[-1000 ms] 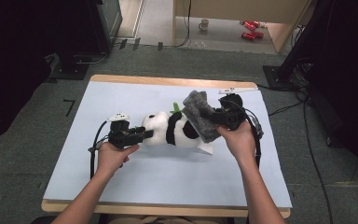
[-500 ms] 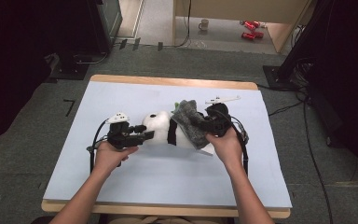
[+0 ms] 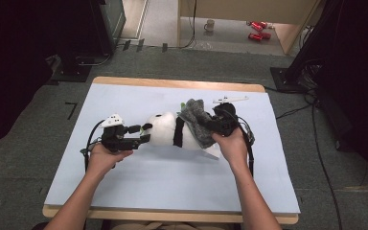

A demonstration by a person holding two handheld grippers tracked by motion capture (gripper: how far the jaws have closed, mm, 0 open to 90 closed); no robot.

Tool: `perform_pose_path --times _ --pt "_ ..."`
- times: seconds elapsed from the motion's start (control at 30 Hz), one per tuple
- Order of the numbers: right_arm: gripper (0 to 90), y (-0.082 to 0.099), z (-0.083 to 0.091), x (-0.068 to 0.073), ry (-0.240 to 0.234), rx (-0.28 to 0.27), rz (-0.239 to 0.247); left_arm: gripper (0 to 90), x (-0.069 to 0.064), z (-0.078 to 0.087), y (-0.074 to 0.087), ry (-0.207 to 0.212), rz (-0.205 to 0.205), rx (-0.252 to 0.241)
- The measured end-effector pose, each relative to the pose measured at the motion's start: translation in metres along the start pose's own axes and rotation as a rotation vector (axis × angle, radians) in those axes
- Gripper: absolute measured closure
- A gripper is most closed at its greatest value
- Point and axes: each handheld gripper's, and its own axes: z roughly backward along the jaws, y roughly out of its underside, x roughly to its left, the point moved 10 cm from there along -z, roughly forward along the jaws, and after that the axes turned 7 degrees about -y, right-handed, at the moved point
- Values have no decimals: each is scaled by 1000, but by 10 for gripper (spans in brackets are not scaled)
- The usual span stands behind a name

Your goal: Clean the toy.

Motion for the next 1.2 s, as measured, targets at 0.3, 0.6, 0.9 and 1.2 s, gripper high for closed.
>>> perform_pose_path --times 0.3,0.6,0.9,1.2 --pt "753 -7 -3 -9 -3 10 -26 293 -3 -19 4 46 1 0" --pt "753 -10 -7 -11 13 7 -22 239 0 -41 1 38 22 -38" --pt "754 -11 -7 -10 12 -12 -28 538 -1 -43 0 -58 19 0" --pt "760 -17 3 -4 13 -30 -42 689 -18 -28 4 -38 26 20"
